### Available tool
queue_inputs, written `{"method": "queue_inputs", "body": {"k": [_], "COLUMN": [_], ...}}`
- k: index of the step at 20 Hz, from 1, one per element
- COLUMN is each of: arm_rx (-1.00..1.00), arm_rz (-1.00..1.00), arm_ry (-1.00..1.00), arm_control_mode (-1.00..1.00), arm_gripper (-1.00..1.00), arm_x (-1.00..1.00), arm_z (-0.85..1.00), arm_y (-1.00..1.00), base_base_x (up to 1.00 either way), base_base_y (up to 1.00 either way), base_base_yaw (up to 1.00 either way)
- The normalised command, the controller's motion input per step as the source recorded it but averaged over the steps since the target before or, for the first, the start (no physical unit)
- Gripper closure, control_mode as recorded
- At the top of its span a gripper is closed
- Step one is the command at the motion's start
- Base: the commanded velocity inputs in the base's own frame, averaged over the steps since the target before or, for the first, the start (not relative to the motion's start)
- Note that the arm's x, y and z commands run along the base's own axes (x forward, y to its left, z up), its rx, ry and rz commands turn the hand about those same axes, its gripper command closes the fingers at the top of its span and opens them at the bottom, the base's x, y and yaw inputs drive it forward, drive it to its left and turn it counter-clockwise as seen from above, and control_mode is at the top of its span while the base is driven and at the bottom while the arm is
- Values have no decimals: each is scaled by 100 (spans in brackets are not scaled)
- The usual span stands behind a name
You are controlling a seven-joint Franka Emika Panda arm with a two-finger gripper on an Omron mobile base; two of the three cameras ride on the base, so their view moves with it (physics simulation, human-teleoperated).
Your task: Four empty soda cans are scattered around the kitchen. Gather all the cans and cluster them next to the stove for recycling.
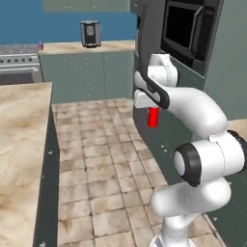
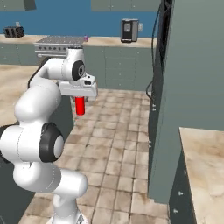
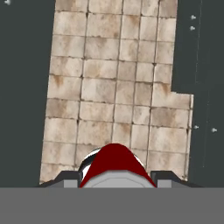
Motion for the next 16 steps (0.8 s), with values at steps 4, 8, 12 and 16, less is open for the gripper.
{"method": "queue_inputs", "body": {"k": [4, 8, 12, 16], "arm_rx": [0, 0, 0, 0], "arm_rz": [0, 0, 0, 0], "arm_ry": [0, 0, 0, 0], "arm_control_mode": [100, 100, 100, 100], "arm_gripper": [100, 100, 100, 100], "arm_x": [0, 0, 0, 0], "arm_z": [0, 0, 0, 0], "arm_y": [0, 0, 0, 0], "base_base_x": [100, 100, 100, 100], "base_base_y": [50, 60, 49, 31], "base_base_yaw": [0, 0, 0, 0]}}
